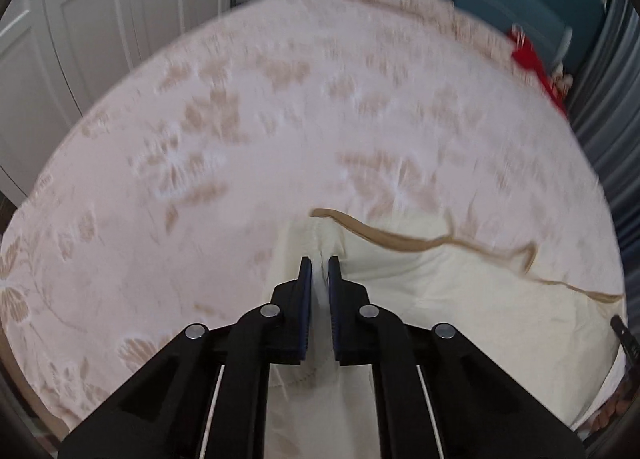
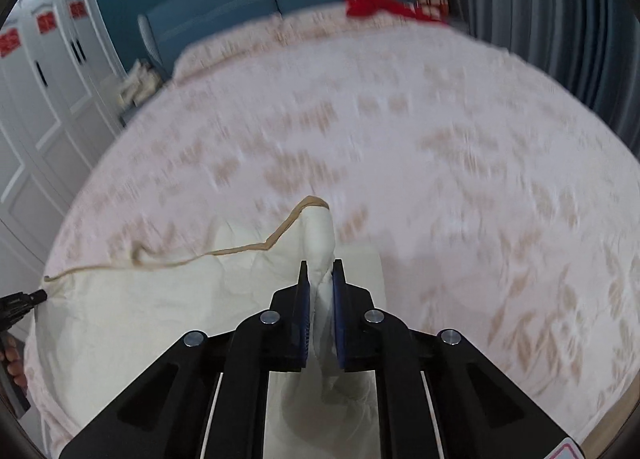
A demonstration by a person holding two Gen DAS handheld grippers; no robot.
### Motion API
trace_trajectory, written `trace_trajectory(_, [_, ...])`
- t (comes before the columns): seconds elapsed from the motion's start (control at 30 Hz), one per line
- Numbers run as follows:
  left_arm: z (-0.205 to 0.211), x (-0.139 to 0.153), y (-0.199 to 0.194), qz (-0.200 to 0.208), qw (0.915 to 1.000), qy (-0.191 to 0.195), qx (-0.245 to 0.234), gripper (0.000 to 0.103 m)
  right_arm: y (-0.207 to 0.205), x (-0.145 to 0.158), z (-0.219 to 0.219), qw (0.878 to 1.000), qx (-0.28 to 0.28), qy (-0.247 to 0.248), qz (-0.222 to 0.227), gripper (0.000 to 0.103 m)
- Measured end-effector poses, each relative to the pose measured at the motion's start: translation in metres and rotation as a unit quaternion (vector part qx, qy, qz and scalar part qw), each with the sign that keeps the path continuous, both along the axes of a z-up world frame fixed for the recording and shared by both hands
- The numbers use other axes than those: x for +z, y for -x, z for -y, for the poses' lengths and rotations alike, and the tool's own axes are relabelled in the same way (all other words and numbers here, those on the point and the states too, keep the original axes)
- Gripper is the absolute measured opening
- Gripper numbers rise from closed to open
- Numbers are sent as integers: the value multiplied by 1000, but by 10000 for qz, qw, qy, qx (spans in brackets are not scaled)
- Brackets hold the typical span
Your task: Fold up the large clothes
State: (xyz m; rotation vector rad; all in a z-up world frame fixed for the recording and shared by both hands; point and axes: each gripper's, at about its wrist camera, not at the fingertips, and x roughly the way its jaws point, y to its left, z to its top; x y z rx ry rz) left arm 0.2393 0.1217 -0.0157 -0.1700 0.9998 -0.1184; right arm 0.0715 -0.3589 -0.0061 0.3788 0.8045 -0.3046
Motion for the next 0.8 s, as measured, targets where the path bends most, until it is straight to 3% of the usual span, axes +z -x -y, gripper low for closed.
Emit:
trace_trajectory(0.07, [3, 10, -7, 132, 9998, -85, 75, 7, -10, 11, 2, 9999, -39, 40, 141, 9])
trace_trajectory(0.17, [13, 3, -23, 142, 9984, -527, 116, 7, -31, 1, 6, 9998, -111, 181, -34, 9])
trace_trajectory(0.3, [26, -40, -44, -223, 9921, -1217, 188, 6, -52, -43, 16, 9982, -278, 13, -537, 9])
trace_trajectory(0.43, [37, -74, -48, -310, 9828, -1814, 167, 3, -58, -78, 18, 9955, -281, 66, -900, 9])
trace_trajectory(0.63, [46, -103, -52, -277, 9763, -2140, 136, 3, -63, -104, 15, 9936, -246, 149, -1096, 12])
trace_trajectory(0.8, [58, -119, -49, -36, 9668, -2549, 179, 0, -67, -116, 5, 9928, -218, 517, -1054, 15])
